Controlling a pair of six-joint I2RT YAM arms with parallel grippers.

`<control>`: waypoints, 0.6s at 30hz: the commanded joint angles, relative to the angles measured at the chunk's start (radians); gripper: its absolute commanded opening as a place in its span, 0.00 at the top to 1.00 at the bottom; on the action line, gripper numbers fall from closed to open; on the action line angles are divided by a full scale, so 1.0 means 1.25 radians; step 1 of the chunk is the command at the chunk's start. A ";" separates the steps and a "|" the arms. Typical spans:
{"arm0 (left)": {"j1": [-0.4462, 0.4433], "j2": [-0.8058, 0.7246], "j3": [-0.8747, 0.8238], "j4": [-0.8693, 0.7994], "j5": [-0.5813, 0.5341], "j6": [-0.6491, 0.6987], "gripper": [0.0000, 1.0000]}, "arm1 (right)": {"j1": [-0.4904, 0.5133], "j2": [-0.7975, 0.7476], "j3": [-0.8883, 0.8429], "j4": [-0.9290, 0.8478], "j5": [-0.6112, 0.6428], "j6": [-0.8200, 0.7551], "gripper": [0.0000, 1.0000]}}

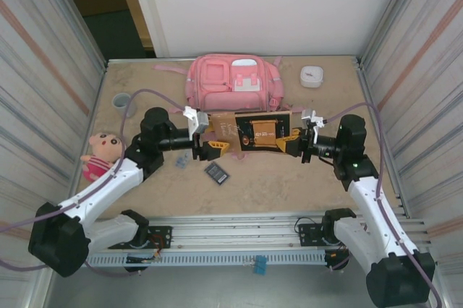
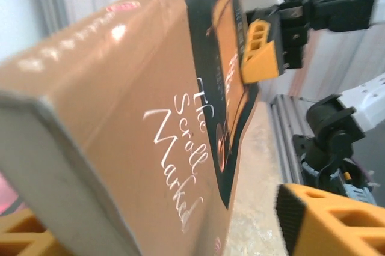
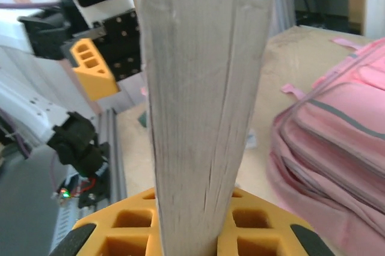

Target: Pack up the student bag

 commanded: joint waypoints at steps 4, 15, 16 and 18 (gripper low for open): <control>-0.004 -0.074 0.102 -0.381 -0.204 0.308 0.12 | 0.088 0.000 0.075 -0.287 0.274 -0.343 1.00; -0.144 0.013 0.127 -0.474 -0.314 0.503 0.09 | 0.332 0.138 0.187 -0.397 0.513 -0.519 1.00; -0.151 0.029 0.131 -0.470 -0.311 0.499 0.09 | 0.346 0.141 0.195 -0.402 0.520 -0.529 1.00; -0.162 0.055 0.137 -0.458 -0.297 0.491 0.10 | 0.365 0.171 0.205 -0.407 0.520 -0.542 1.00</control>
